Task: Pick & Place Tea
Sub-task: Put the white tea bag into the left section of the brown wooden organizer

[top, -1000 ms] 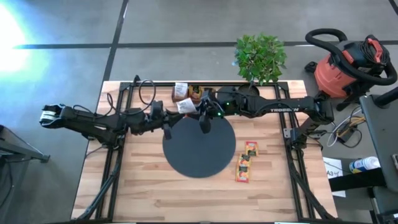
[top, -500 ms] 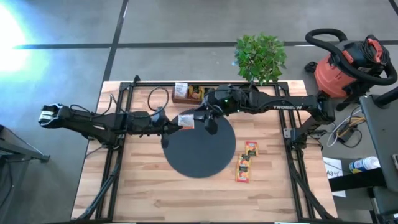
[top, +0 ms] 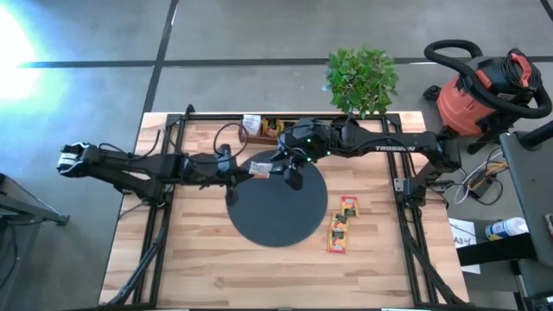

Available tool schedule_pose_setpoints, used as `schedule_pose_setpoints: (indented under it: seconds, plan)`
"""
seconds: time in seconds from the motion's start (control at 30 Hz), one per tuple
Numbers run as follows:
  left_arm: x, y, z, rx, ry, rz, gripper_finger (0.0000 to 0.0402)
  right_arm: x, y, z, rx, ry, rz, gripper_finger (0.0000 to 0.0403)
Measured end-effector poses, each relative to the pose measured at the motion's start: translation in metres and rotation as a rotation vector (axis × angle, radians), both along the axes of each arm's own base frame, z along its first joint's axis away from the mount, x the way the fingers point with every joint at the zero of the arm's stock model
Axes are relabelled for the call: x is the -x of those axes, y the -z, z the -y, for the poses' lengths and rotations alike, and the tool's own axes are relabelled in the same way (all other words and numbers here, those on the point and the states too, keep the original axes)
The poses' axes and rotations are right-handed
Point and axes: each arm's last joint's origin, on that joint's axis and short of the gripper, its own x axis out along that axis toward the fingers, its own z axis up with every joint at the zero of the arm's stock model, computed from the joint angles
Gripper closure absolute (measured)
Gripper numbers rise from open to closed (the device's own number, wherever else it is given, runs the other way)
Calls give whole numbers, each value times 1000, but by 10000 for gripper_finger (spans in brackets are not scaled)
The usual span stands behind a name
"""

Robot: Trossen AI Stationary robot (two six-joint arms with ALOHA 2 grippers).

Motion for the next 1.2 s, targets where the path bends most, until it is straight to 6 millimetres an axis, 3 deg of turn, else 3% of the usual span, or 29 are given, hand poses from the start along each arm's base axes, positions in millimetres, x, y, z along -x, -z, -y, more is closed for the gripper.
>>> schedule_pose_setpoints:
  seconds: [0.33, 0.87, 1.2]
  plan:
    - [-20, 10, 1, -46, 9, -73, 401, -2, 7, 1, -19, 12, -34, 212]
    - [-21, 3, 1, -58, -18, -30, 400, -1, 8, 3, 55, 36, -53, 376]
    - [-20, -1, -1, -19, -112, 4, 331, -1, 9, 4, 123, 34, -55, 394]
